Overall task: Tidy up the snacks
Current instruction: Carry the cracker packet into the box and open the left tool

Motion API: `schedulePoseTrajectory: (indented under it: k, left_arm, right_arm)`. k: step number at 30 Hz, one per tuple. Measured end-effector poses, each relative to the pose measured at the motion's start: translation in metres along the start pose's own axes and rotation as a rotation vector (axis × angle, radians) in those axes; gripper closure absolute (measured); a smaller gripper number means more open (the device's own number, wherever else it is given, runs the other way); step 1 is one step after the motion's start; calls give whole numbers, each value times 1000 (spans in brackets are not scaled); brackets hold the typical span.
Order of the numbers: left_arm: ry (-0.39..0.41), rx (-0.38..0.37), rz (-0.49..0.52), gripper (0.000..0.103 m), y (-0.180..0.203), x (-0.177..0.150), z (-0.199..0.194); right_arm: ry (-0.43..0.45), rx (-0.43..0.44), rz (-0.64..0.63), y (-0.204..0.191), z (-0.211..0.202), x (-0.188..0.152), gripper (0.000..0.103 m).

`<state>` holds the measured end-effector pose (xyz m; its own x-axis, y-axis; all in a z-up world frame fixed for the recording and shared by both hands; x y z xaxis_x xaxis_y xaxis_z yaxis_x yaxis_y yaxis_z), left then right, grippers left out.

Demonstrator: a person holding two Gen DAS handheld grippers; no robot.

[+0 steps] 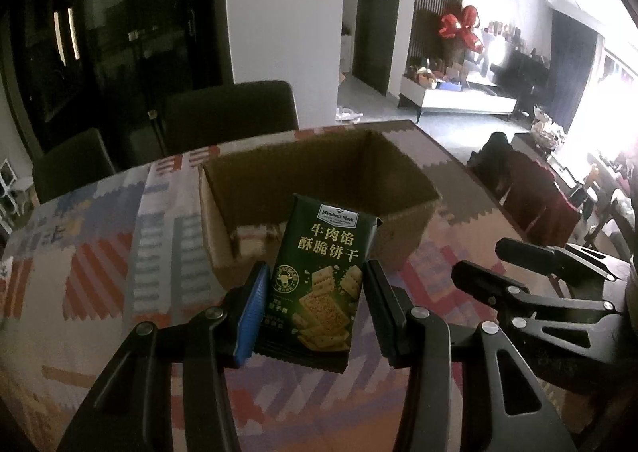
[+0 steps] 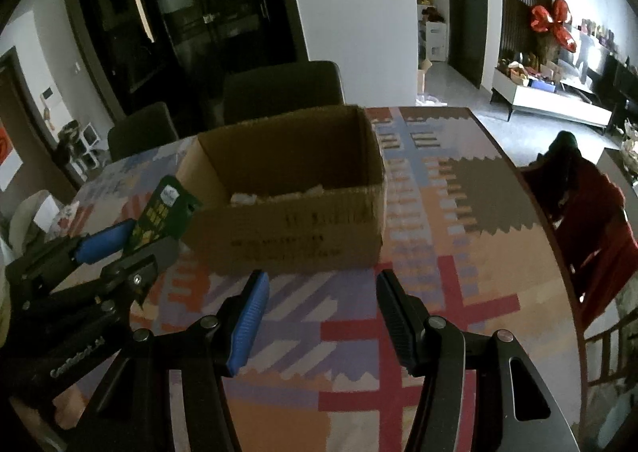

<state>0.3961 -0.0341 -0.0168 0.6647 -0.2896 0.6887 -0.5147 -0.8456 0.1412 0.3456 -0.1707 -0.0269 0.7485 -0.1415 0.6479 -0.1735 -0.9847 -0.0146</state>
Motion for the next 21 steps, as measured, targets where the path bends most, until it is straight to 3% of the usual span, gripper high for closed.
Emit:
schedulePoseTrajectory:
  k: [10, 18, 20, 21]
  left_arm:
    - [-17, 8, -64, 56, -20, 47, 26]
    - [-37, 46, -44, 55, -21, 73, 53]
    - [-45, 79, -43, 41, -20, 75, 58]
    - [-45, 102, -48, 39, -20, 75, 59]
  right_arm:
    - [79, -34, -52, -7, 5, 54, 46]
    - [67, -46, -54, -5, 17, 71, 46]
    - [55, -50, -48, -3, 21, 71, 46]
    - [51, -52, -45, -1, 22, 71, 46]
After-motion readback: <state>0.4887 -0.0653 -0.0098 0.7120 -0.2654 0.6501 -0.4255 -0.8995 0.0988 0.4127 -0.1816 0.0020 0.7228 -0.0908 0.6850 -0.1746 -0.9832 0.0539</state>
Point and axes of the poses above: each gripper's, at about its wrist camera, not at the fingertips, and z roughly the way its jaws point, y to its right, x to its top, the point moved 1 cm from there along z, roughly the way its jaws point, and after that the axes turned 10 degrees about -x, right-handed, at the moved point
